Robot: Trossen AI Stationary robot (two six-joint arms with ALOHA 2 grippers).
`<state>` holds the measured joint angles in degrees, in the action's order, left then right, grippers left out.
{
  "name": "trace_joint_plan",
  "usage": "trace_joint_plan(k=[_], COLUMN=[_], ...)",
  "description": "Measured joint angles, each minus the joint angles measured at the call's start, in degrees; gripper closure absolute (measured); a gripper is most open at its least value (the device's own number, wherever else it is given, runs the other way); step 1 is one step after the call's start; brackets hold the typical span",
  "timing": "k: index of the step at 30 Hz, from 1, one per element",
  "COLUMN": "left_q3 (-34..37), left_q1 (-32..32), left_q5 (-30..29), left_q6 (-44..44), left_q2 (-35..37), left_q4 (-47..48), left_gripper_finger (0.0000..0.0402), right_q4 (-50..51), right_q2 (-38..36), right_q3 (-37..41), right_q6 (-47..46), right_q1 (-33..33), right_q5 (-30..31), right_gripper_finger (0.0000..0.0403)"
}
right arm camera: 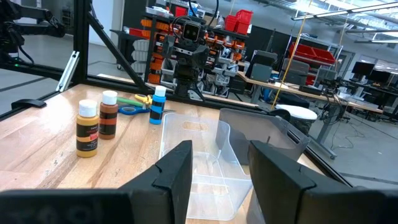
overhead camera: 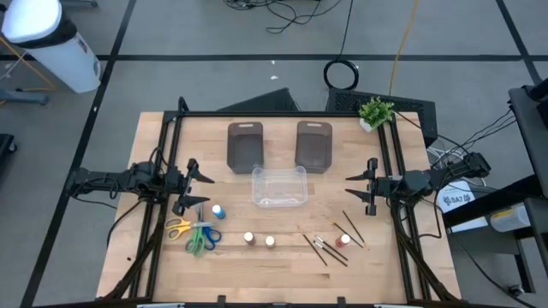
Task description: Pick & Place Paint Supplies
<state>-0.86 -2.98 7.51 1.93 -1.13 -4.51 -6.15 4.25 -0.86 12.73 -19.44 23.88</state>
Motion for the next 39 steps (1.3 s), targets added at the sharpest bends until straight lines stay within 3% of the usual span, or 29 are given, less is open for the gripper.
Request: trace_joint_plan(k=[8,15,20,23,27,34,39], left_q3=[-0.01,-0.06,-0.07,-2.75,-13.70,-33.56,-40.96], left_q1=[-0.01,-0.12,-0.09,-0.09,-0.46,-4.33,-8.86], left_q5=[0.11,1.62,2.17,2.92,-0.46,-3.11,-3.41], left_q6=[1.67,23.41,27.02,30.97,29.10,25.47,29.81], left_q2=[0.01,0.02,0.02,-0.26,-4.91,-24.68,-39.01], left_q4=[-2.24,-6.27,-4.99,2.61,21.44,41.94,54.74], left_gripper_finger=[0.0119,0.0119,0.0119,0.0119,0.0119,0.0119,0.0119], right_q4=[0.00,0.00,0.00,0.00,0.00,0.00,0.00], right_q2=[0.00,0.00,0.00,0.00,0.00,0.00,0.00], right_q3=[0.00,0.01,0.02,0.01,-0.01,-0.01,-0.01], right_q6=[0.00,0.01,-0.01,0.01,-0.01,-0.02,0.01], right_q1=[-0.01,0.00,-0.02,0.00,-0.01,0.00,-0.01], right_q5=[0.00,0.00,0.00,0.00,0.00,0.00,0.00], right_gripper_finger=[0.0261,0.0261,0.0261,0.0261,0.0261,0.0261,0.0261])
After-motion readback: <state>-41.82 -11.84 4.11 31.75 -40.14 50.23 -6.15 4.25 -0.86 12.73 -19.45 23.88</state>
